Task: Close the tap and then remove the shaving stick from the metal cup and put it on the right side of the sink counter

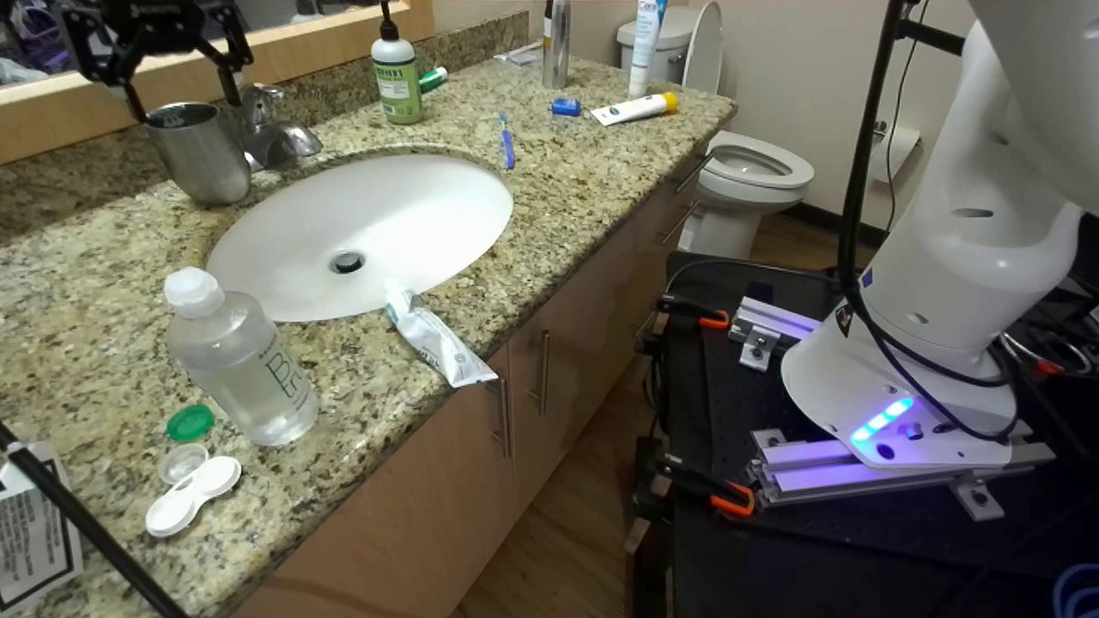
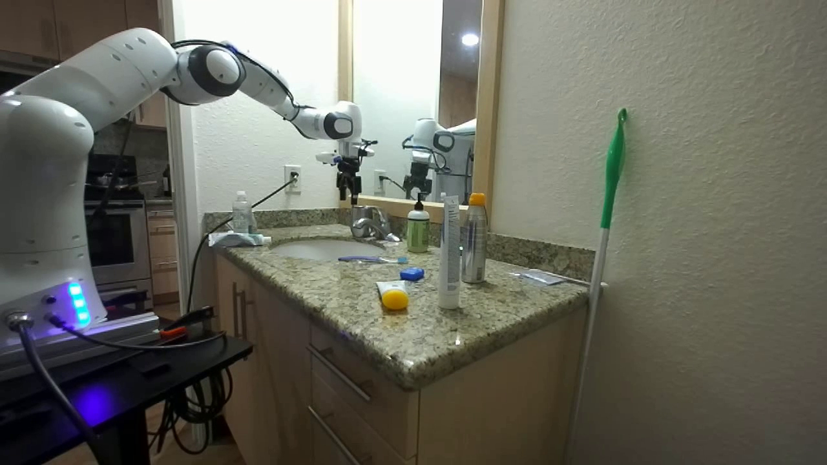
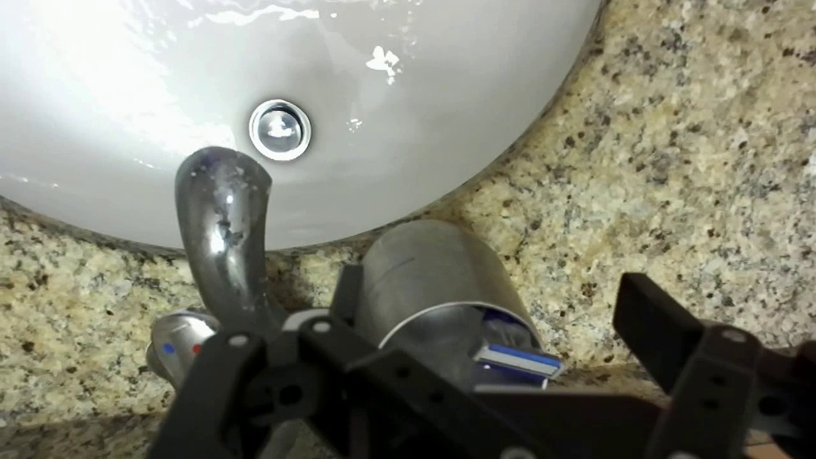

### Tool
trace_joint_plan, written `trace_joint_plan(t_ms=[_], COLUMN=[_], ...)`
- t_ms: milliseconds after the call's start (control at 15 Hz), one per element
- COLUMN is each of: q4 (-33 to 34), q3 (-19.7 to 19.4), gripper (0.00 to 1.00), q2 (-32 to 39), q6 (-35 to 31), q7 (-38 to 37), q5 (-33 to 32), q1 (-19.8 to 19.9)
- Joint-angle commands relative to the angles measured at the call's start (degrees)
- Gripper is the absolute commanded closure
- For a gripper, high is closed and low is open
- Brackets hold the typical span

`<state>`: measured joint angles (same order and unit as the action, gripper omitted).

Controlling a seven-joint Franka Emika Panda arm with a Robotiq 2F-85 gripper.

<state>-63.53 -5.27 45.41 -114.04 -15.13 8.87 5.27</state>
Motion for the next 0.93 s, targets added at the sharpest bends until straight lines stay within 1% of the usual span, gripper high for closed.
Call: trace_joint_plan(t_ms=[0, 333, 400, 533, 867], q4=[0.28, 1.72, 0.34, 0.47, 0.43], q3=[0.52, 0.92, 0.59, 0.57, 0.22], gripper=[0.0, 0.0, 0.0, 0.0, 0.0], q2=[0.04, 5.05, 2.6, 4.28, 4.21], q6=[0.27, -9.89, -6.58, -9.2, -9.17], q7=[0.21, -0.26, -0.2, -0.3, -1.18], q5=[-0.48, 0.68, -0.27, -0.27, -0.56], q1=[0.39, 0.81, 0.35, 0.39, 0.11])
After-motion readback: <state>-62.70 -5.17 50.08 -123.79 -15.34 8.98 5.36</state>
